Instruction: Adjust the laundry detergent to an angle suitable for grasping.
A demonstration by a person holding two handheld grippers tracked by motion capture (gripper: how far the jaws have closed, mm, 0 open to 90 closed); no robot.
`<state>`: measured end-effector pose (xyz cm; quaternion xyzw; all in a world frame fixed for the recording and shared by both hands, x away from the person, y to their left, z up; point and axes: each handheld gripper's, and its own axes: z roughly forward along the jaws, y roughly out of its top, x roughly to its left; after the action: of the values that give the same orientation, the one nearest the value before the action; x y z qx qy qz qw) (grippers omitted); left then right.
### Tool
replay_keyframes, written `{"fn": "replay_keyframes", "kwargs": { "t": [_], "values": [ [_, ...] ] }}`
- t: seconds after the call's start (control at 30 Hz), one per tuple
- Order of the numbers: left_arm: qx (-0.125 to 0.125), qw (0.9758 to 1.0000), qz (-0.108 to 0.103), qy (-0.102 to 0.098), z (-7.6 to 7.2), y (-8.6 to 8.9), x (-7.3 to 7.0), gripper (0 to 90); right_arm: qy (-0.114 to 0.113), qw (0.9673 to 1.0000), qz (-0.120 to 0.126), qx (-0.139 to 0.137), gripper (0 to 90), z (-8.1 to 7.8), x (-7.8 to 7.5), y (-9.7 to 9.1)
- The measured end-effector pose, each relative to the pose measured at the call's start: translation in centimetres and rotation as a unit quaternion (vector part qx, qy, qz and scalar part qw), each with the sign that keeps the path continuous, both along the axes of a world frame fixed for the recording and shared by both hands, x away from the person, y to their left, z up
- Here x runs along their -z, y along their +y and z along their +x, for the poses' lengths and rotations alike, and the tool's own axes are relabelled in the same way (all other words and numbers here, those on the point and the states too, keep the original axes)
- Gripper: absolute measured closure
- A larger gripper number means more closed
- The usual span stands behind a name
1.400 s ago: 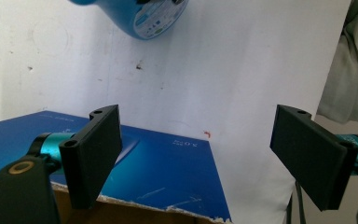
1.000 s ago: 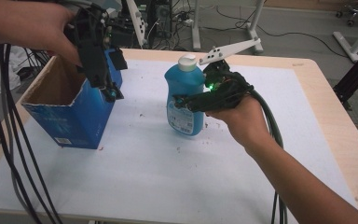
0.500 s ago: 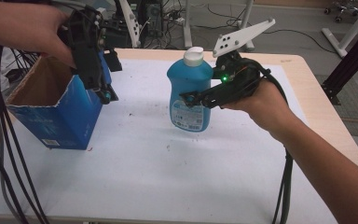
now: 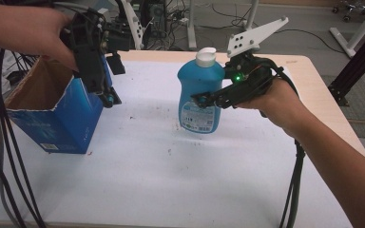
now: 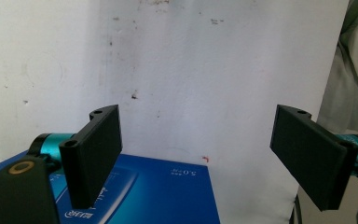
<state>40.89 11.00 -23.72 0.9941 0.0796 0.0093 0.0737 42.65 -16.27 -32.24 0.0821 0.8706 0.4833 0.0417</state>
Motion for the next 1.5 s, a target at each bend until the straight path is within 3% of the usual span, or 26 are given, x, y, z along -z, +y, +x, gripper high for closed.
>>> {"fn": "replay_keyframes", "kwargs": {
  "t": [0.73, 1.17, 1.5],
  "values": [
    [-0.005, 1.0, 0.004, 0.008, 0.7, -0.5, 0.5, 16.7, -0.02, 0.9978, 0.008, -0.062, 44.1, 1.5, 0.5, 0.3],
    [-0.007, 0.9999, 0.007, 0.012, 1.1, -0.5, 0.9, 16.7, -0.021, 0.994, 0.0, -0.107, 44.2, 1.9, 2.0, 1.8],
    [-0.007, 0.9999, 0.005, 0.014, 1.2, -0.4, 1.1, 16.7, -0.023, 0.992, -0.007, -0.124, 44.4, 1.8, 2.8, 2.7]
  ]
}}
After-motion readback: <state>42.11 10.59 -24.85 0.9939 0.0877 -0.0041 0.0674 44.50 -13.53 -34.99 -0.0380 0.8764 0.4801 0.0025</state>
